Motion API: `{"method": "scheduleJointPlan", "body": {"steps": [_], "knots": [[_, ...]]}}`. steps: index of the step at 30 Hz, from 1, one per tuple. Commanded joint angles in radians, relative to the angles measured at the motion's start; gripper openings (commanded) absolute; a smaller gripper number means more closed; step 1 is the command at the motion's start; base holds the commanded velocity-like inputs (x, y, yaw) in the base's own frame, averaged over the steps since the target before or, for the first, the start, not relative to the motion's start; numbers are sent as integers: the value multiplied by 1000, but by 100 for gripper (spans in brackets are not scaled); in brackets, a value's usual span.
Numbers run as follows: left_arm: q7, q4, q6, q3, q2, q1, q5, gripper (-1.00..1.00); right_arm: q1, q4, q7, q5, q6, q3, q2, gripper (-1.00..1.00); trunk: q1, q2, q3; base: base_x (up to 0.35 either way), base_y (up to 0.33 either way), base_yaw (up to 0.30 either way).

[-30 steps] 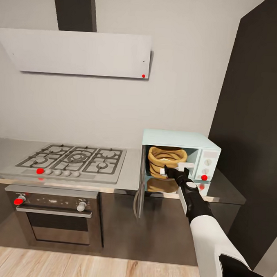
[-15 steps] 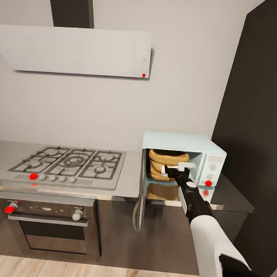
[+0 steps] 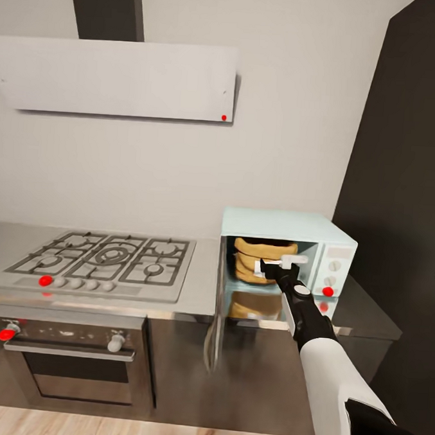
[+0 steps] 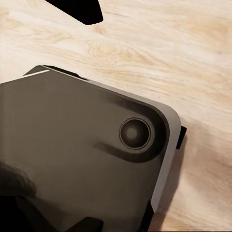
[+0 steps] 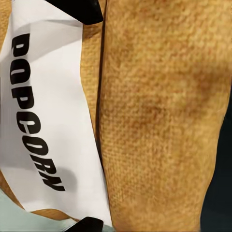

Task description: In the kitchen, take the popcorn bag from the countertop, put it into the microwave, and heat it until the popcorn is cooked so the cooked popcorn ends up inside the bag.

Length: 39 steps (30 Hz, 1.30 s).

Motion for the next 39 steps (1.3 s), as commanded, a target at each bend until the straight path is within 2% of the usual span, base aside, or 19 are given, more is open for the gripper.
{"method": "scheduleJointPlan", "body": {"steps": [1, 7, 13, 19, 22, 31, 39], "knots": [[3, -2, -2, 1, 0, 0, 3, 100, -1, -2, 9, 10, 5, -8, 1, 100, 0, -1, -1, 203, -180, 0], [3, -2, -2, 1, 0, 0, 2, 100, -1, -2, 9, 12, 8, -7, -1, 100, 0, -1, -1, 211, -185, 0], [2, -2, -2, 2, 0, 0, 2, 100, -1, -2, 16, 15, 9, -7, 6, 100, 0, -1, -1, -14, -17, 0], [3, -2, -3, 3, -2, 0, 2, 100, -1, 1, 20, 10, 12, -6, 7, 100, 0, -1, -1, -312, 0, 0], [3, -2, -3, 2, -4, 0, 1, 100, -1, -1, 20, 11, 58, -7, 4, 100, 0, -1, -1, -344, 0, 0], [3, -2, -6, 1, -3, 0, 1, 100, -1, 1, 14, 15, 97, -7, 4, 100, 0, -1, -1, -346, 0, 0], [3, 1, -6, 0, -6, 0, 1, 100, 1, 9, 13, 14, 209, -10, -6, 100, 0, -1, -1, -346, 0, 0]]}}
